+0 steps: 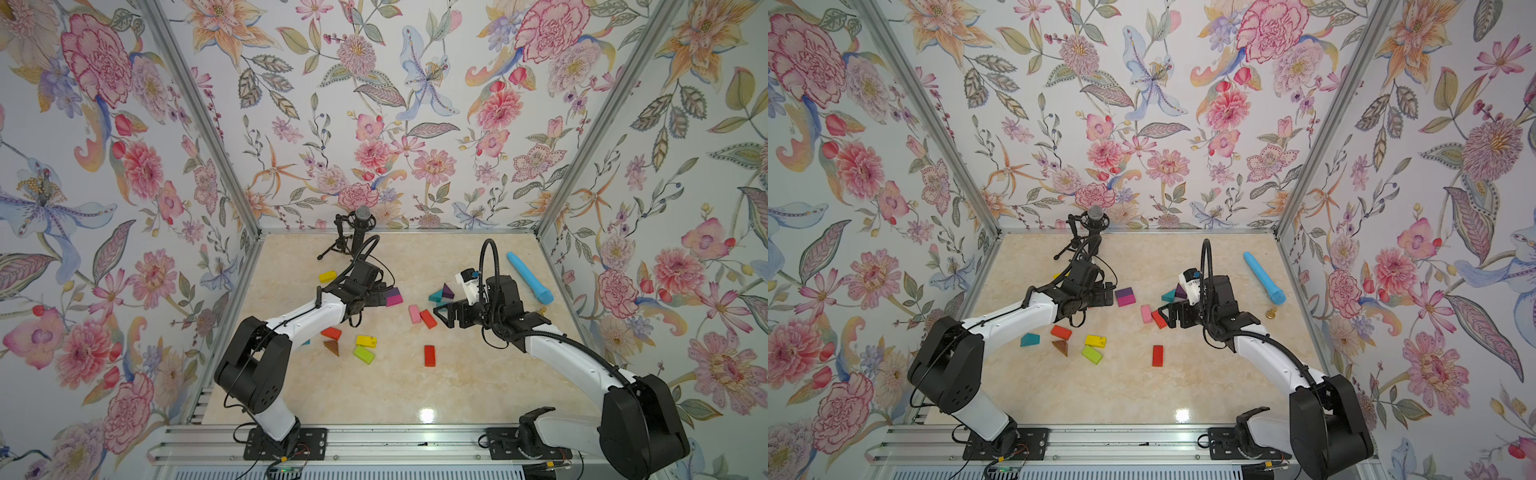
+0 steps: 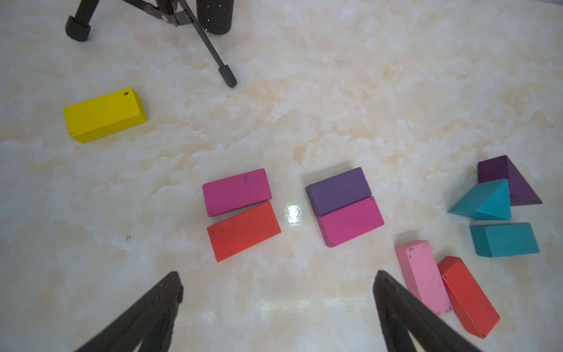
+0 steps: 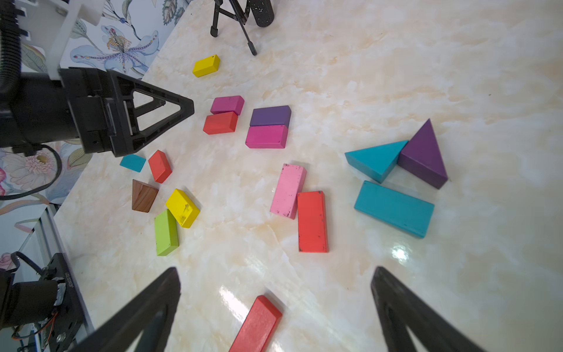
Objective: Assemble a piece of candy with building blocks
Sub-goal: Assemble the building block at the center of the board, then pick up the building block from the center of the board.
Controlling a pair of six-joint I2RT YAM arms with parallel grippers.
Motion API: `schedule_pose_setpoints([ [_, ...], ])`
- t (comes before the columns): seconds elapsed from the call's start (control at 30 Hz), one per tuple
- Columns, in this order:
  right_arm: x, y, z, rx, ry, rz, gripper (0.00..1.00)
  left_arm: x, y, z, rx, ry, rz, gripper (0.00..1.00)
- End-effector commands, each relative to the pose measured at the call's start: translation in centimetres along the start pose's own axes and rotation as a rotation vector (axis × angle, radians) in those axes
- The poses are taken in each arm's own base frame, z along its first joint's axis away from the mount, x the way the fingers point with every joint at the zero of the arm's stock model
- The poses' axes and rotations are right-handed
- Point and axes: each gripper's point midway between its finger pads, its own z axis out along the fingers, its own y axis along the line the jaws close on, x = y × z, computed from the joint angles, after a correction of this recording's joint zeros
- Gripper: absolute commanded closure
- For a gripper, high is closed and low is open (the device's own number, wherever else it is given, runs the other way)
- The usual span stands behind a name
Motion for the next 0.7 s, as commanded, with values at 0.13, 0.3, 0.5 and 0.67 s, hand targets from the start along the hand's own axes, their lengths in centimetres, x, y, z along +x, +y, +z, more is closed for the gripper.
schedule_pose_setpoints([
  [0.13,2.6,5.1,0.0,-0.153,-0.039,-0.082,0.00,8.8,-0.1,0.2,-0.017,0.199,0.123,0.03],
  [0.3,3.8,6.1,0.1,-0.205,-0.063,-0.085,0.00,11.3,0.1,0.8,-0.013,0.233,0.110,0.05],
  [0.5,5.6,7.6,1.1,-0.255,-0.022,-0.171,0.00,13.9,0.3,1.6,-0.036,0.285,0.127,0.07],
  [0.67,5.9,7.5,1.4,-0.254,-0.020,-0.169,0.00,15.0,0.4,1.4,-0.060,0.302,0.146,0.09],
])
